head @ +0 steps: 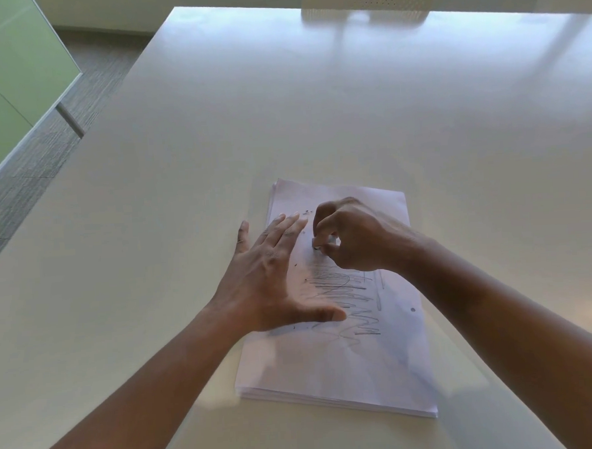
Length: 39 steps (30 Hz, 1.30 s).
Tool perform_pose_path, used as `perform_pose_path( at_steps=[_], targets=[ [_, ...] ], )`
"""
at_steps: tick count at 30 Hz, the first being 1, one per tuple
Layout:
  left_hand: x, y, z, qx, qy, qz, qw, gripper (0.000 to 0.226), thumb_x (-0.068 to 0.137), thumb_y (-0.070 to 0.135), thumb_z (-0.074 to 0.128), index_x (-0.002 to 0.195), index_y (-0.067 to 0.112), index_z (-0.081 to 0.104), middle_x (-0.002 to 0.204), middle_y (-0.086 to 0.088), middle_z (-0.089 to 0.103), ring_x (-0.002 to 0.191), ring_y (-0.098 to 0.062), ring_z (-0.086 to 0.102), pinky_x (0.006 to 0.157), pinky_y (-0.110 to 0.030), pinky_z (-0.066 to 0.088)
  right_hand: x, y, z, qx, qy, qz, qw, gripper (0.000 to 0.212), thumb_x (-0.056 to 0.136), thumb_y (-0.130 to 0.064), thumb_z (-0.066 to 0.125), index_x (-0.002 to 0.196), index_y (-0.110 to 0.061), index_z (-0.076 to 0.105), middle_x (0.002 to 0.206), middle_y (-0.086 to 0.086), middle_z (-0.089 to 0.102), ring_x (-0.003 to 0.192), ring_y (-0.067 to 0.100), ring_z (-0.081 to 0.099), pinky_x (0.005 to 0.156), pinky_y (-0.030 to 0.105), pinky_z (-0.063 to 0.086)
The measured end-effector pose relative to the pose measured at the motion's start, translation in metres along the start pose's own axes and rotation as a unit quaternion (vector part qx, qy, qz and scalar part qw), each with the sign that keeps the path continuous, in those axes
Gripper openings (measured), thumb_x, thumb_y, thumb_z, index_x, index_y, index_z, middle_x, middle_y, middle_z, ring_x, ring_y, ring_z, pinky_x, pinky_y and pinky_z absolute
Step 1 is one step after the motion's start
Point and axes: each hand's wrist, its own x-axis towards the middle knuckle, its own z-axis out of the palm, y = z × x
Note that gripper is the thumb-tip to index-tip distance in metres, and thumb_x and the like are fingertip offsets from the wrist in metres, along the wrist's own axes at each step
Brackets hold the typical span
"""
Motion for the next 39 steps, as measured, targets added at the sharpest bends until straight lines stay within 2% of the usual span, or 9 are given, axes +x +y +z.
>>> perform_pose_path(
  at_steps=[10,14,18,22,25,28,32,35,39],
  targets=[
    [-0.009,0.0,0.007,0.033,-0.008,-0.05,0.998,0.154,0.044,0.112,0.028,0.165,0.022,0.001,0.172,0.012,-0.009,0.153,0.001,-0.019,0.125,-0.051,-0.015,-0.001,0.004,0.003,0.018,0.011,0.018,1.0,0.011,0.086,-0.017,0.069,0.082,-0.024,0.078,0.087,-0.018,0.056,0.078,0.004,0.051,0.073,0.032,0.054],
    [-0.008,0.001,0.007,0.041,-0.023,-0.053,0.997,0.153,0.046,0.112,0.029,0.165,0.021,-0.003,0.171,0.012,-0.014,0.152,0.001,-0.025,0.124,-0.052,-0.016,-0.004,0.007,0.005,0.027,0.022,0.011,0.999,0.01,0.088,-0.018,0.07,0.083,-0.021,0.078,0.086,-0.016,0.053,0.074,-0.008,0.047,0.071,0.028,0.05],
    [-0.008,0.001,0.006,0.05,-0.035,-0.053,0.997,0.153,0.048,0.112,0.028,0.164,0.02,-0.007,0.17,0.01,-0.019,0.15,0.0,-0.029,0.124,-0.053,-0.017,-0.008,0.007,0.011,0.037,0.044,-0.024,0.998,0.009,0.085,-0.013,0.071,0.081,-0.017,0.079,0.083,-0.01,0.057,0.068,-0.001,0.051,0.066,0.025,0.047],
    [-0.007,0.002,0.006,0.063,-0.046,-0.052,0.996,0.154,0.047,0.112,0.025,0.163,0.018,-0.014,0.169,0.008,-0.024,0.15,-0.002,-0.032,0.123,-0.054,-0.017,-0.017,-0.001,0.012,0.033,0.014,-0.089,0.995,0.009,0.08,-0.01,0.073,0.075,-0.016,0.079,0.078,-0.005,0.064,0.065,0.009,0.056,0.067,0.015,0.04],
    [-0.007,0.002,0.005,0.064,-0.049,-0.052,0.995,0.155,0.047,0.112,0.024,0.163,0.017,-0.015,0.169,0.008,-0.025,0.15,-0.003,-0.032,0.123,-0.054,-0.017,-0.015,-0.002,0.009,0.031,-0.002,-0.105,0.994,0.012,0.077,-0.008,0.074,0.076,-0.019,0.079,0.078,-0.006,0.067,0.064,0.008,0.057,0.065,0.013,0.04],
    [-0.007,0.002,0.006,0.063,-0.049,-0.052,0.995,0.154,0.048,0.112,0.023,0.163,0.017,-0.014,0.169,0.008,-0.025,0.15,-0.003,-0.032,0.123,-0.055,-0.017,-0.005,0.003,0.008,0.039,0.026,-0.085,0.995,0.013,0.079,-0.005,0.074,0.079,-0.016,0.08,0.079,-0.006,0.066,0.062,-0.001,0.055,0.063,0.009,0.041],
    [-0.007,0.003,0.006,0.068,-0.049,-0.051,0.995,0.153,0.049,0.111,0.024,0.163,0.017,-0.014,0.169,0.007,-0.025,0.15,-0.003,-0.032,0.123,-0.055,-0.017,-0.007,0.003,0.014,0.043,0.053,-0.084,0.994,0.012,0.08,-0.005,0.073,0.075,-0.014,0.078,0.079,-0.004,0.065,0.064,0.007,0.057,0.064,0.022,0.05],
    [-0.007,0.002,0.006,0.075,-0.051,-0.051,0.995,0.153,0.05,0.111,0.026,0.163,0.016,-0.015,0.169,0.007,-0.025,0.15,-0.004,-0.032,0.123,-0.056,-0.016,-0.019,-0.004,0.017,0.057,0.018,-0.137,0.989,0.012,0.075,-0.003,0.074,0.073,-0.015,0.077,0.076,-0.003,0.066,0.063,0.01,0.058,0.061,0.021,0.048],
    [-0.007,0.001,0.006,0.07,-0.052,-0.053,0.995,0.153,0.05,0.111,0.027,0.163,0.016,-0.015,0.169,0.007,-0.025,0.15,-0.003,-0.033,0.123,-0.055,-0.018,-0.02,-0.004,0.015,0.069,-0.005,-0.144,0.987,0.013,0.074,-0.005,0.073,0.076,-0.016,0.079,0.077,-0.003,0.067,0.063,0.008,0.058,0.06,0.02,0.048]
  ],
)
